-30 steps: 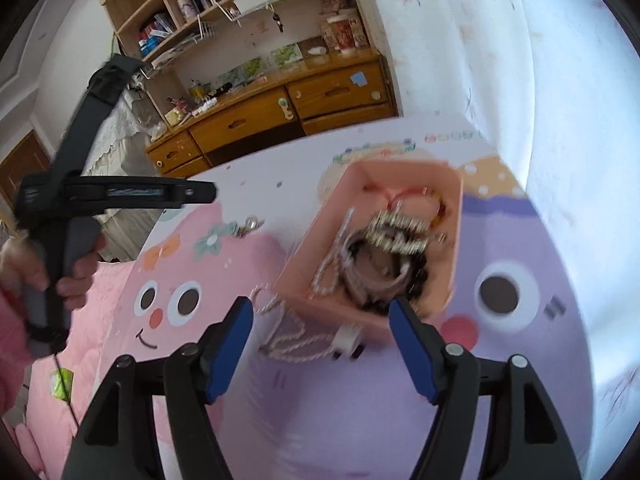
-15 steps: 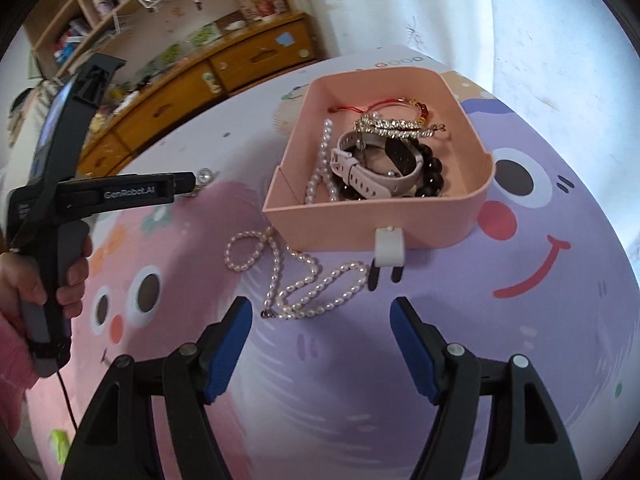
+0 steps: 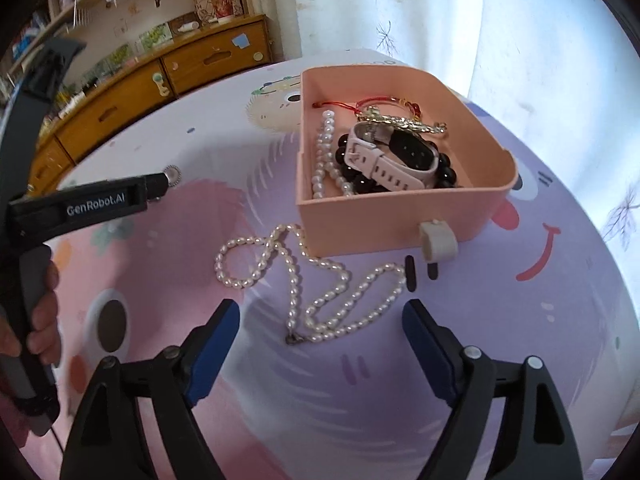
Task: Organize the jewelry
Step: 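Move both tools back toward the remaining earrings and pearl necklace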
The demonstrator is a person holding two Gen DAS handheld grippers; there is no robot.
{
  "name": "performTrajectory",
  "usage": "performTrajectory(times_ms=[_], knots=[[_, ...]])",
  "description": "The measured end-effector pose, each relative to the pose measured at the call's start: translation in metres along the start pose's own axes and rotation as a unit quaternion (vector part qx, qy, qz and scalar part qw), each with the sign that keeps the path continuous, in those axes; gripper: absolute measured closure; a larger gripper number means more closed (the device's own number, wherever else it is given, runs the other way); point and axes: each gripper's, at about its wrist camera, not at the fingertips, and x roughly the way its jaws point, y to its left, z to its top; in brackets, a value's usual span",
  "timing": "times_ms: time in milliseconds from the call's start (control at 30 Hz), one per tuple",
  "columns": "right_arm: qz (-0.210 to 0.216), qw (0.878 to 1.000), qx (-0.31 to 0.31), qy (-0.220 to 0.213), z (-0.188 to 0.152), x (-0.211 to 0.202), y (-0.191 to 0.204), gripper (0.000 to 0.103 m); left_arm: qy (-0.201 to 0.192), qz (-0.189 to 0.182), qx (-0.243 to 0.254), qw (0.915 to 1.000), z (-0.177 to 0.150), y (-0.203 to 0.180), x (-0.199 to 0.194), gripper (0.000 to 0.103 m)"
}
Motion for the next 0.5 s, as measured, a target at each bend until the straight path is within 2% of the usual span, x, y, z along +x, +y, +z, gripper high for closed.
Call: performTrajectory(times_ms=[167,367,433,500], knots=[[-0.032,0.999,0.005,-0.002,0.004,0.005,0.010,0.017,-0.007,-0.009,-0.007,0.9999,-0.002,0.001,0.007,0.045],[-0.036,0.999,0.002,-0.007,0.009,0.009,0.015,0.017,-0.026,-0.023,0.008,0.9994,-0.006,-0.006,0.006,0.045],[-0.036,0.999,0.001,-0.009,0.009,0.009,0.016,0.022,-0.026,-0.023,0.010,0.9993,-0.007,-0.007,0.008,0.047],[-0.033,0.999,-0.003,-0.013,0.009,0.007,0.019,0.029,-0.026,-0.025,0.008,0.9993,-0.008,-0.006,0.010,0.053]])
